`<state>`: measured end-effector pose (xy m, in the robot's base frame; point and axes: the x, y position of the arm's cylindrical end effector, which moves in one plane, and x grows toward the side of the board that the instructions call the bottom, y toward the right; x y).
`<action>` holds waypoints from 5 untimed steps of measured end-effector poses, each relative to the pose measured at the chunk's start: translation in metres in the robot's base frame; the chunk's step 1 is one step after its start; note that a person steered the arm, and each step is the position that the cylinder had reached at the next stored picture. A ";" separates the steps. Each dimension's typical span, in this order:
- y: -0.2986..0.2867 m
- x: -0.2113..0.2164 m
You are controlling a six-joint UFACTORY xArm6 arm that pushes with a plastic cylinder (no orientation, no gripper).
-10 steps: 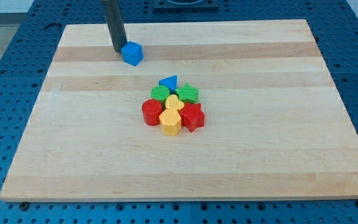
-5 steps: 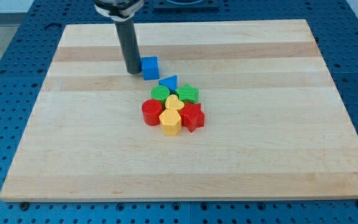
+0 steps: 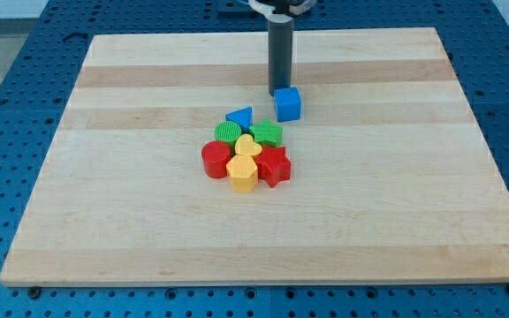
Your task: Push the blue cube closer to the green star
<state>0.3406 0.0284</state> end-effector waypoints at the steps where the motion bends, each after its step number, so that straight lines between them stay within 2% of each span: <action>1: 0.020 0.009; 5: 0.027 0.065</action>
